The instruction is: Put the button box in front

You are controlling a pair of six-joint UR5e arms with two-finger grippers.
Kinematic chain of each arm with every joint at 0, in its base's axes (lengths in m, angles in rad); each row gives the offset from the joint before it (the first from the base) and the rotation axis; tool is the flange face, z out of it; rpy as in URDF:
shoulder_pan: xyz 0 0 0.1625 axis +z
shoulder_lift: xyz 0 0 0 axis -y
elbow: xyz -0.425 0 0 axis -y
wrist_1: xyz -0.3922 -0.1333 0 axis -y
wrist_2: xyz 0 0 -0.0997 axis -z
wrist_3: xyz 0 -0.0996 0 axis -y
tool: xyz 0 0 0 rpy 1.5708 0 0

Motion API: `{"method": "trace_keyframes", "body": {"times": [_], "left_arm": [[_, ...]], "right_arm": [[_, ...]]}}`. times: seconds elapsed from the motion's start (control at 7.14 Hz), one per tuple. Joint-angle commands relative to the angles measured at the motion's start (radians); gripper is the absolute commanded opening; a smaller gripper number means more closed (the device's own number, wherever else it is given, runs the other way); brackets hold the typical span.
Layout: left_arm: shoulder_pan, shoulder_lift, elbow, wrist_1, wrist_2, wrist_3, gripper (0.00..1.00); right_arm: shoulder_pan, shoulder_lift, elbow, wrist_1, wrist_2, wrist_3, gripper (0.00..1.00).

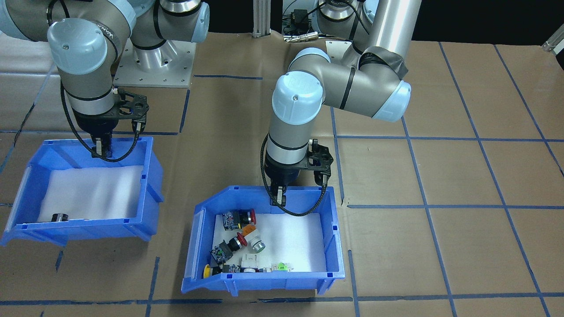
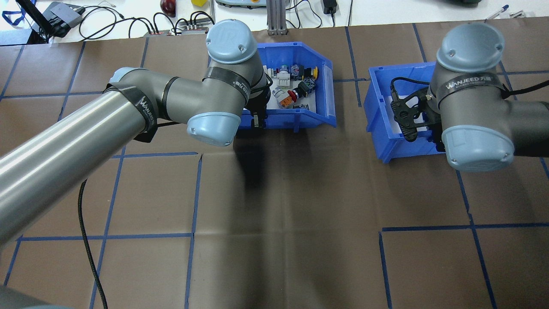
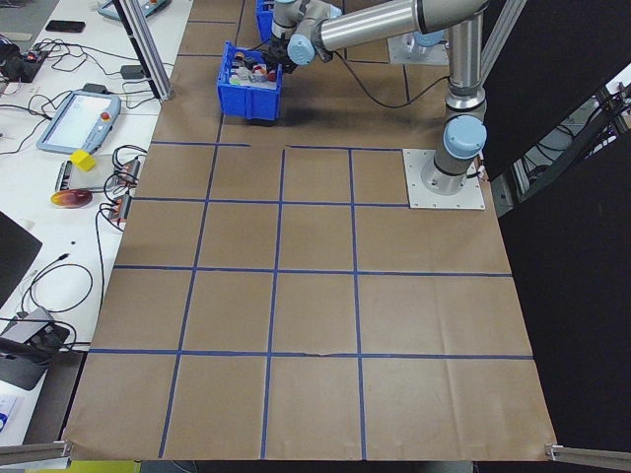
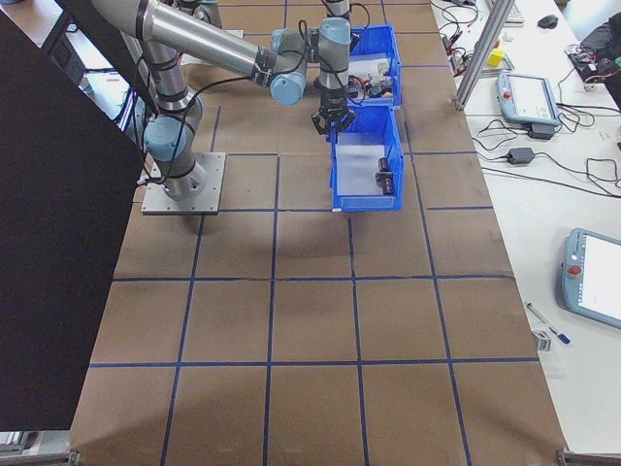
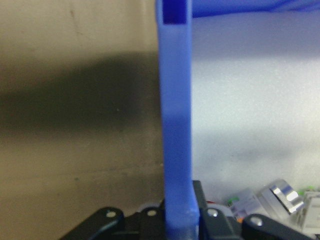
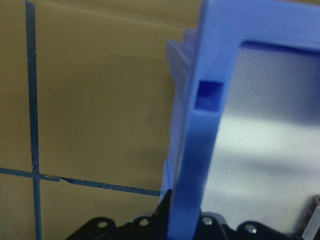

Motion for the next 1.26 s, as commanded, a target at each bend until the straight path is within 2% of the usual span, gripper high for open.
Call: {"method": "trace_keyframes", "body": {"times": [0.0, 0.14, 0.84, 0.98, 1.12], "left_arm": [[-0.012, -0.033, 0.022, 0.001, -0.016, -0.002, 0.0], [-0.012, -0.039, 0.022, -0.003, -0.034, 0.001, 0.0], [-0.006, -0.065, 0.028, 0.004, -0.03, 0.014, 0.01], [-0.004, -0.065, 0.028, 0.005, -0.031, 0.021, 0.18], [-0.001, -0.067, 0.03, 0.007, -0.024, 0.024, 0.4]], "right_arm": [[-0.007, -0.009, 0.029, -0.006, 0.0, -0.009, 0.03], [-0.006, -0.024, 0.047, -0.008, 0.001, -0.009, 0.03], [0.0, -0.187, 0.193, 0.009, 0.006, 0.003, 0.03], [0.004, -0.231, 0.228, 0.009, 0.014, 0.008, 0.03], [0.007, -0.273, 0.253, 0.023, 0.018, 0.016, 0.03]]}}
